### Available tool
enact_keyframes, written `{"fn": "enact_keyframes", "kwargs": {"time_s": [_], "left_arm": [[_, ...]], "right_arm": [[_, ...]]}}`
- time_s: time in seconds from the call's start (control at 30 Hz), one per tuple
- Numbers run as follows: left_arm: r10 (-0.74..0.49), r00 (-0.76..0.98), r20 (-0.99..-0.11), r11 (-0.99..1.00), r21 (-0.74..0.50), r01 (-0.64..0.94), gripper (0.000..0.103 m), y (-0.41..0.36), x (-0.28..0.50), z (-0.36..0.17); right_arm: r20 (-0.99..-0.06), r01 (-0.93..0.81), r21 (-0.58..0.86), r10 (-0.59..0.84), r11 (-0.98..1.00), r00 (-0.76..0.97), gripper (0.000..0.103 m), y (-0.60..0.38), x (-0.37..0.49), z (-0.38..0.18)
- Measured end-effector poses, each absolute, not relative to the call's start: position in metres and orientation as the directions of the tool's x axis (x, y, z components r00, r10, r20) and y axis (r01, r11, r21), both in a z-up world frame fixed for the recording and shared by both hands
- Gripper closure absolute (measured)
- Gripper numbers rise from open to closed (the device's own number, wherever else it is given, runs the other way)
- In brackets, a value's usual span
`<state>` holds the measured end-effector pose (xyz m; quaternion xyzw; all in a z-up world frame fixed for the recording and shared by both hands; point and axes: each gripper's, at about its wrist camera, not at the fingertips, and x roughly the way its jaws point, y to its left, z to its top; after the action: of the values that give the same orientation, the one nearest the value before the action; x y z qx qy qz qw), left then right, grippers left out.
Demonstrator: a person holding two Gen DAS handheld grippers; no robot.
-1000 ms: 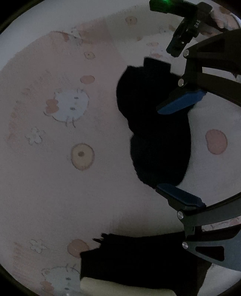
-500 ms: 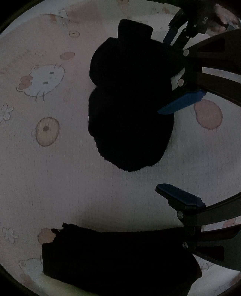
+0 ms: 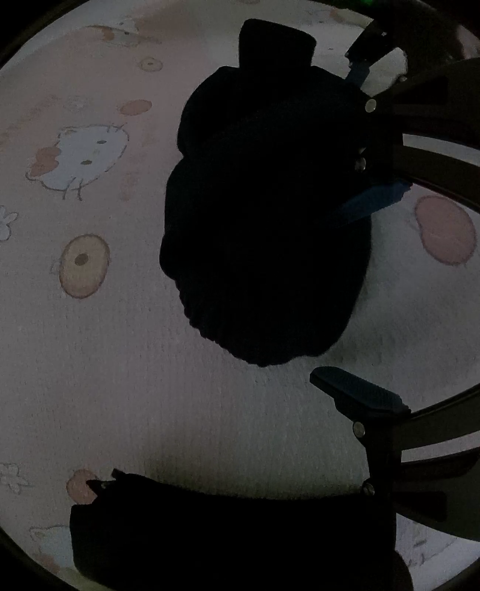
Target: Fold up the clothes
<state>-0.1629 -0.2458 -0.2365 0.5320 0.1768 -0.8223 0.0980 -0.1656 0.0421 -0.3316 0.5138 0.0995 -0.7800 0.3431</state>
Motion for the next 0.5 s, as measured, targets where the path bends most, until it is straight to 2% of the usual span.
{"fn": "enact_keyframes", "kwargs": {"time_s": [0.07,0.2,0.23,0.3,0.37,0.5], "left_arm": [[0.029,-0.440,-0.897,-0.915,-0.201,0.349,0.039,-0.243,-0.162,-0.235],[0.013,-0.471,-0.882,-0.914,-0.202,0.352,0.051,-0.239,-0.162,-0.235],[0.010,-0.465,-0.885,-0.915,-0.195,0.353,0.055,-0.239,-0.164,-0.235],[0.013,-0.478,-0.878,-0.919,-0.199,0.340,0.062,-0.239,-0.165,-0.233],[0.004,-0.480,-0.877,-0.926,-0.184,0.329,0.073,-0.238,-0.166,-0.229],[0.010,-0.472,-0.882,-0.920,-0.193,0.342,0.081,-0.241,-0.168,-0.227]], "right_arm": [[-0.864,0.652,0.145,-0.416,-0.745,-0.283,0.035,0.036,-0.161,-0.333],[-0.837,0.675,0.031,-0.388,-0.737,-0.385,0.036,0.023,-0.148,-0.332],[-0.827,0.680,0.001,-0.383,-0.733,-0.412,0.039,0.020,-0.144,-0.332],[-0.806,0.693,-0.022,-0.398,-0.720,-0.439,0.067,0.013,-0.136,-0.329],[-0.802,0.703,-0.024,-0.406,-0.711,-0.438,0.076,0.009,-0.135,-0.327],[-0.798,0.705,-0.028,-0.410,-0.709,-0.443,0.088,0.005,-0.137,-0.317]]}}
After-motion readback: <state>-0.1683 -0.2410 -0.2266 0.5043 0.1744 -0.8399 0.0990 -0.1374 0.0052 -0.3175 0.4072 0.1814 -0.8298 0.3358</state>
